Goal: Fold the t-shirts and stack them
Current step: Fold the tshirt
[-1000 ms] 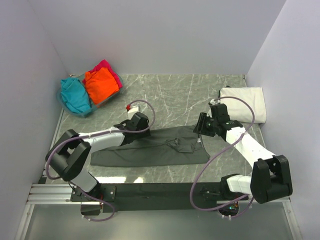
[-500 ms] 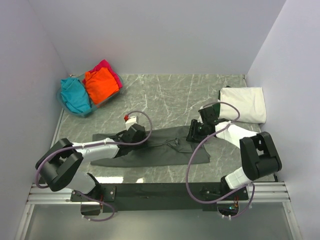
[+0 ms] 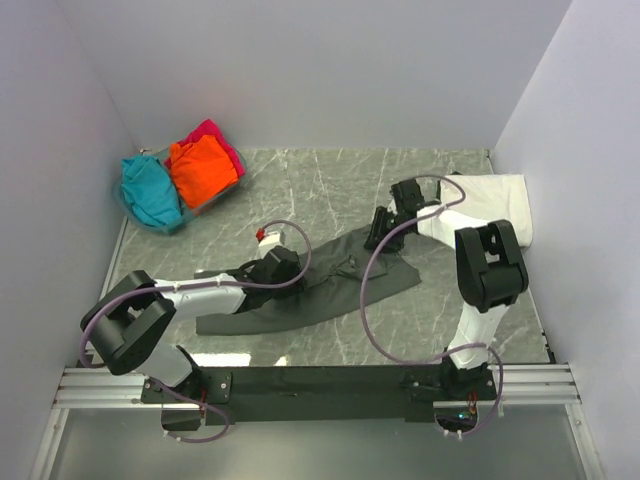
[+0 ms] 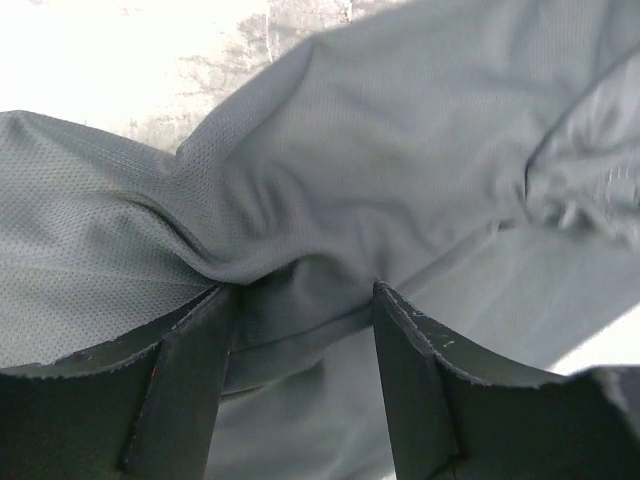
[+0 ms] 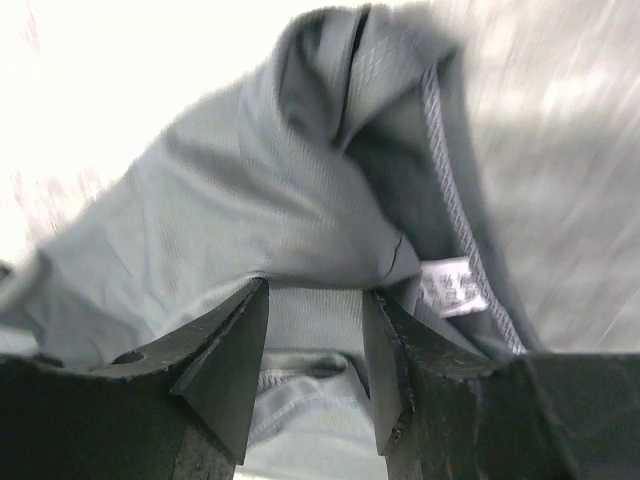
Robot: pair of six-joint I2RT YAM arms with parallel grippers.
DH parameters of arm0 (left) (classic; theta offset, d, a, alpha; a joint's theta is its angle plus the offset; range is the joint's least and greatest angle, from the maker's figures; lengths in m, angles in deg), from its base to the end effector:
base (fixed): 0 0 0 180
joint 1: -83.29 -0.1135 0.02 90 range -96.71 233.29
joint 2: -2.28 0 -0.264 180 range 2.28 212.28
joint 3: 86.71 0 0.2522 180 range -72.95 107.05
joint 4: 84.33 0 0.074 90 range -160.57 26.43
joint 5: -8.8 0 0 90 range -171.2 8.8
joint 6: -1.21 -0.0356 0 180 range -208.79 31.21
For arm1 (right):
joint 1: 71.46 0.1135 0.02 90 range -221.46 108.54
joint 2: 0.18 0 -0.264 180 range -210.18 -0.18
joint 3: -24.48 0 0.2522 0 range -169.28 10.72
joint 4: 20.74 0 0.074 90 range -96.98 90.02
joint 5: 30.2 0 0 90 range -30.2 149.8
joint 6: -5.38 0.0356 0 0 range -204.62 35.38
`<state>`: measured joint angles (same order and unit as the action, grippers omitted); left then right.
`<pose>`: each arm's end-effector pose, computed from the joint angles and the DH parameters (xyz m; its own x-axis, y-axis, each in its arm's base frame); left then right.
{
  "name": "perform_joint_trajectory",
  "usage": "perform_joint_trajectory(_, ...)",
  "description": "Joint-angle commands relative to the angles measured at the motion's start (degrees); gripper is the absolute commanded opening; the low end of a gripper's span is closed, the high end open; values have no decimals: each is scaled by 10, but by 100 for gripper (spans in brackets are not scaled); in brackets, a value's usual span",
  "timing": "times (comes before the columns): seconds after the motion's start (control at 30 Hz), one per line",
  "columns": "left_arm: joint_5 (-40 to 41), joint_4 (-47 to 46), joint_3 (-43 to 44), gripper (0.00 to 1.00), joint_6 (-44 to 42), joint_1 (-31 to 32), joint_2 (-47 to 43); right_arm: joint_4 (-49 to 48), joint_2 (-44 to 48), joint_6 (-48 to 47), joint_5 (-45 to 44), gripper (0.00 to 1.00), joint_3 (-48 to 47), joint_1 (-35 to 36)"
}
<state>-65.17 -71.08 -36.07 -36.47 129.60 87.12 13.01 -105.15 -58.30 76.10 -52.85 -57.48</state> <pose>0.1992 -0.1942 0.1550 -0.7590 -0.3067 -0.5743 -0.0568 0.9099 -0.4108 0.3502 0.0975 0.1566 -0.9242 0.2085 -0.3200 0.0530 0.8998 0.4332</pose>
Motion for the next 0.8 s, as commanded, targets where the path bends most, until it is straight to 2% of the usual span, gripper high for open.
perform_joint_trajectory(0.0,-21,25,13,63,31,5,2,29,-50,-26,-28,50,-79,-20)
perform_joint_trajectory(0.23,-49,20,42,63,45,27,-37,87,-137,-48,-47,50,-257,-39)
perform_joint_trajectory(0.37,-46,24,41,64,52,31,-83,90,-138,-63,-8,50,-326,-37)
perform_joint_trajectory(0.43,-32,48,38,64,51,32,-113,71,-105,-65,11,50,-316,-33)
perform_joint_trajectory(0.57,24,89,32,69,39,25,-137,44,-25,-73,22,51,-230,-14)
perform_joint_trajectory(0.77,1,76,30,69,17,6,-95,14,71,-76,63,51,-94,13)
